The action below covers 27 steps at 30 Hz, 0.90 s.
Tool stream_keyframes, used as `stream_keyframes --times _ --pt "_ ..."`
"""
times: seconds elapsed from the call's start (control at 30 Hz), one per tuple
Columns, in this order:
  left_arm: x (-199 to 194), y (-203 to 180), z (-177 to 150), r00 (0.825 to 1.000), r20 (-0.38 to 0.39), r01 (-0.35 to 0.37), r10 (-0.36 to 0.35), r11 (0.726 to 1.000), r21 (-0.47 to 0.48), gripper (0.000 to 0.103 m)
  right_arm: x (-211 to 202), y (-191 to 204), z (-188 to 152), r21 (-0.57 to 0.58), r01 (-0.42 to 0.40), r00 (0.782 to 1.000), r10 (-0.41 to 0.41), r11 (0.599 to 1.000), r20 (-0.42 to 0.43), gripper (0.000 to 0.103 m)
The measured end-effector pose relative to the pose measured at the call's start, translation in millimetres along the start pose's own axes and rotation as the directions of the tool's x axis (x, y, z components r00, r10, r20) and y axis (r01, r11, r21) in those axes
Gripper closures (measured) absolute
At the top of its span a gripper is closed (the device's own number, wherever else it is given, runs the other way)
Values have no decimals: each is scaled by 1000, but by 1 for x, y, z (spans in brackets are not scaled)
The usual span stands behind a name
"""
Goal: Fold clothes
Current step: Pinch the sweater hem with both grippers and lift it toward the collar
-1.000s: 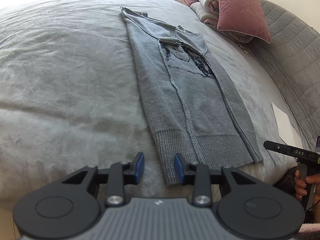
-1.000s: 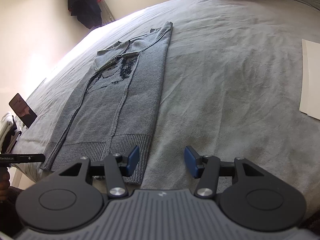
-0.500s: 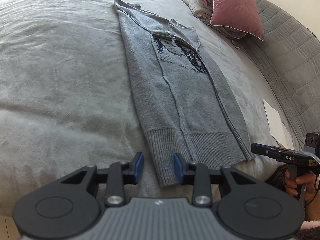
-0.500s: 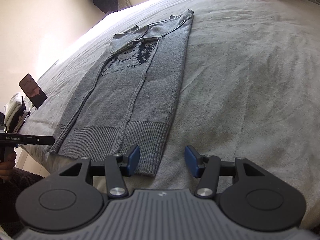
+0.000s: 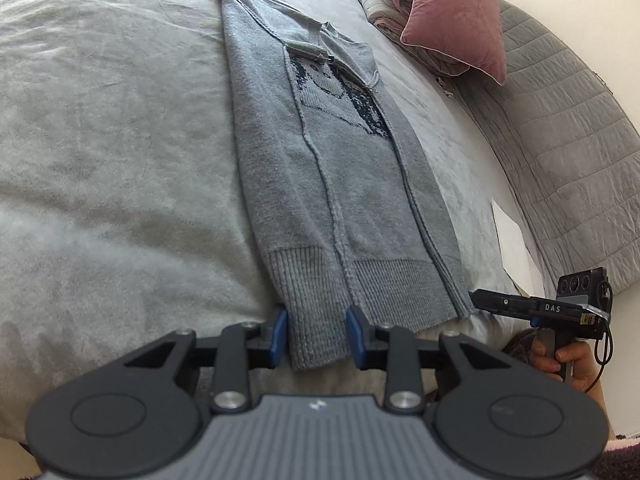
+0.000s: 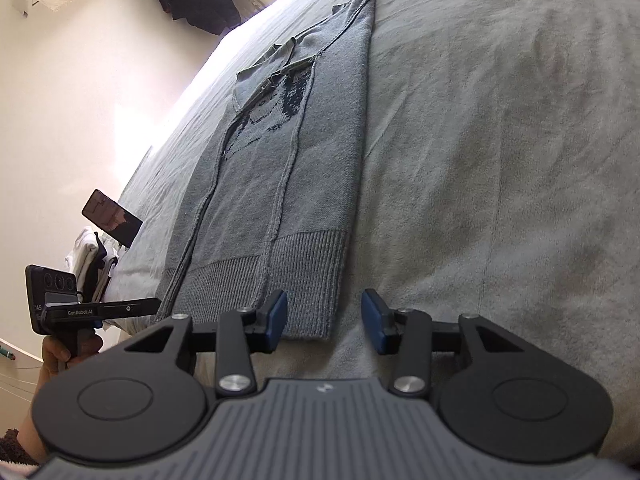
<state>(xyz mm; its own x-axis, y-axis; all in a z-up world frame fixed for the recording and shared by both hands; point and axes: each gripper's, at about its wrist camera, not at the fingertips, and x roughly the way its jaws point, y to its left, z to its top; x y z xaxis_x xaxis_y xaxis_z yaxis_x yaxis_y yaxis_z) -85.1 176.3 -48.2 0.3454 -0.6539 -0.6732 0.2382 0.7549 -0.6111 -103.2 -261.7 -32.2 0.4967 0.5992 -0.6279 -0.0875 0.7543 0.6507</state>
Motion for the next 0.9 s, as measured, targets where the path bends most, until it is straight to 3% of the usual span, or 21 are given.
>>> stream_keyframes --times 0.53,0.73,0.83,0.9 --pt "3 12 1 997 -21 80 -81 996 -38 77 14 -6 12 94 -108 991 115 990 -71 61" --pt "9 12 3 988 -66 137 -141 989 -61 79 18 -9 13 143 -140 981 157 980 -113 72" --pt "13 11 5 986 -86 140 -146 987 -73 87 22 -9 14 168 -155 976 178 974 -129 78" --pt "14 13 7 983 -91 151 -158 985 -86 94 23 -8 16 179 -158 974 183 971 -132 90"
